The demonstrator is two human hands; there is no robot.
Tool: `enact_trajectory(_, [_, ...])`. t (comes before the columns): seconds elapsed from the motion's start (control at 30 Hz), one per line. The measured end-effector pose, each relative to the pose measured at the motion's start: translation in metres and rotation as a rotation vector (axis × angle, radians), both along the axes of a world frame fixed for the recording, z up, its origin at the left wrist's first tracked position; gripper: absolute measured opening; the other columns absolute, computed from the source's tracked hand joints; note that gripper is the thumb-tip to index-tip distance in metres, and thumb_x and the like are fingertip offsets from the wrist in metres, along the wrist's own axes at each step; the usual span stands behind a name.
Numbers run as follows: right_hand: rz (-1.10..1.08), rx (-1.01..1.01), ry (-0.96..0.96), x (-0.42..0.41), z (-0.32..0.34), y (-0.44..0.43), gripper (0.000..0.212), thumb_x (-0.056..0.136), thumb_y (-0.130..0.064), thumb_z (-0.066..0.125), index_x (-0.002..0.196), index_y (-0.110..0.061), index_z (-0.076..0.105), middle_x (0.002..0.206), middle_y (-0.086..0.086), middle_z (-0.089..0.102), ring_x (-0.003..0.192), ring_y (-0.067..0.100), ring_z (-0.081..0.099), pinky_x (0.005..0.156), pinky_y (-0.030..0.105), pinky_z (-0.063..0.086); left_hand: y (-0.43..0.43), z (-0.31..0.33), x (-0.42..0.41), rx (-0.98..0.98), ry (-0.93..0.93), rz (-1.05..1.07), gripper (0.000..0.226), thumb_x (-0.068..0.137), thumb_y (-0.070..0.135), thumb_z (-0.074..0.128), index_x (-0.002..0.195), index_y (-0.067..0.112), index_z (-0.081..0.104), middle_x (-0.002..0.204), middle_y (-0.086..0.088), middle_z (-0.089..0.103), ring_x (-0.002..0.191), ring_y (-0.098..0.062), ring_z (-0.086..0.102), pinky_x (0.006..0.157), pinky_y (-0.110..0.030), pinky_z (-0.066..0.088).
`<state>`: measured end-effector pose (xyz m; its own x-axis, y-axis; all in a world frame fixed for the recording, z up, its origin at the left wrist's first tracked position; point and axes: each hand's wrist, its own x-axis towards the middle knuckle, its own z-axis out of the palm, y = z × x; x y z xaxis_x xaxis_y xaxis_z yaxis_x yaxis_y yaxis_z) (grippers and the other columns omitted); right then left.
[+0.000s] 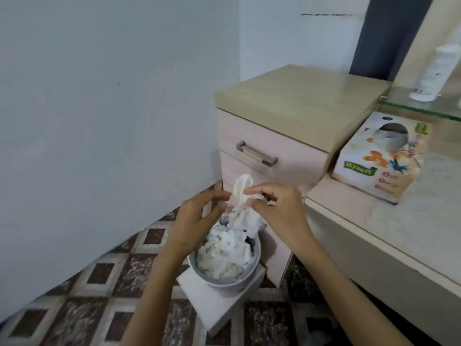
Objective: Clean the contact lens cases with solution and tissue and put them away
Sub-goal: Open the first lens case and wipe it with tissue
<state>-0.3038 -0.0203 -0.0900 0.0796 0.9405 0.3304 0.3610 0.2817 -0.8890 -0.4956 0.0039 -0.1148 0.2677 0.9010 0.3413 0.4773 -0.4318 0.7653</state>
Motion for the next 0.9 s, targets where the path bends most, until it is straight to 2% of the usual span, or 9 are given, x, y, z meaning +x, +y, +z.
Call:
enact_trajectory(0.13, [-0.004,-0.122,-0.091,-0.021,-0.057,0.025,0.023,0.077,0.001,0.068,0.089,-0.016,0.077,0.091,-0.007,0.073,0.081,-0.001,0.063,0.076,0.012,0.046,0.009,-0.035,-0.014,-0.083,-0.017,0.059,0.025,0.089,0.016,0.062,0.097,0.04,0.063,0.098,0.027,0.064,0.093,0.01,0.059,0.083,-0.009,0.044])
enact_trajectory(0.27, [-0.022,-0.275,-0.278,-0.035,-0.114,0.041,0.028,0.08,-0.002,0.063,0.096,-0.021,0.076,0.098,-0.001,0.073,0.087,0.014,0.066,0.084,0.032,0.053,0.019,-0.074,-0.024,-0.177,0.02,0.099,0.019,0.089,0.016,0.061,0.099,0.031,0.066,0.097,0.017,0.067,0.09,0.008,0.059,0.082,-0.016,0.048])
enact_trajectory(0.4, [0.052,-0.387,-0.452,-0.05,-0.143,0.045,0.034,0.081,0.008,0.054,0.102,-0.01,0.074,0.112,0.005,0.07,0.106,0.019,0.062,0.087,0.016,0.041,0.023,-0.113,-0.031,-0.292,0.035,0.122,0.021,0.088,0.016,0.061,0.105,0.024,0.068,0.1,0.01,0.07,0.095,-0.004,0.063,0.086,-0.03,0.051])
enact_trajectory(0.5, [0.066,-0.502,-0.419,-0.055,-0.16,0.049,0.038,0.082,0.009,0.053,0.113,-0.006,0.069,0.122,0.008,0.065,0.115,0.021,0.058,0.088,0.014,0.037,0.022,-0.133,-0.032,-0.354,0.063,0.12,0.022,0.087,0.015,0.06,0.107,0.023,0.068,0.101,0.01,0.07,0.097,-0.004,0.063,0.087,-0.032,0.051])
enact_trajectory(0.63, [0.113,-0.651,-0.337,-0.059,-0.179,0.055,0.054,0.082,0.009,0.05,0.132,-0.008,0.054,0.137,0.011,0.053,0.126,0.022,0.049,0.1,0.024,0.041,0.021,-0.154,-0.034,-0.432,0.057,0.122,0.023,0.089,0.011,0.058,0.108,0.018,0.067,0.104,0.007,0.069,0.101,-0.006,0.061,0.089,-0.022,0.047])
enact_trajectory(0.73, [0.222,-0.768,-0.264,-0.059,-0.182,0.05,0.068,0.085,0.014,0.041,0.145,-0.017,0.037,0.149,0.007,0.038,0.133,0.021,0.041,0.085,0.021,0.043,0.02,-0.167,-0.034,-0.467,0.073,0.134,0.023,0.09,0.013,0.057,0.11,0.02,0.066,0.106,0.008,0.065,0.1,-0.006,0.058,0.078,-0.006,0.04])
enact_trajectory(0.77, [0.242,-0.794,-0.252,-0.057,-0.183,0.048,0.071,0.085,0.015,0.038,0.147,-0.02,0.034,0.151,0.006,0.034,0.129,0.021,0.044,0.078,0.019,0.044,0.02,-0.17,-0.034,-0.473,0.086,0.14,0.023,0.09,0.014,0.058,0.11,0.02,0.066,0.107,0.008,0.064,0.099,-0.007,0.057,0.075,-0.005,0.039])
enact_trajectory(0.83, [0.245,-0.823,-0.244,-0.052,-0.186,0.045,0.074,0.085,0.015,0.036,0.148,-0.023,0.031,0.152,0.007,0.031,0.104,0.017,0.054,0.059,0.013,0.042,0.018,-0.178,-0.036,-0.483,0.104,0.145,0.023,0.09,0.015,0.059,0.111,0.02,0.065,0.111,0.004,0.063,0.102,-0.012,0.056,0.079,-0.018,0.044])
enact_trajectory(0.9, [0.235,-0.827,-0.24,-0.045,-0.19,0.044,0.075,0.084,0.015,0.037,0.148,-0.024,0.032,0.152,0.007,0.03,0.092,0.016,0.054,0.055,0.013,0.042,0.016,-0.183,-0.037,-0.48,0.111,0.137,0.023,0.089,0.015,0.059,0.111,0.021,0.064,0.116,0.001,0.062,0.108,-0.015,0.055,0.085,-0.028,0.044])
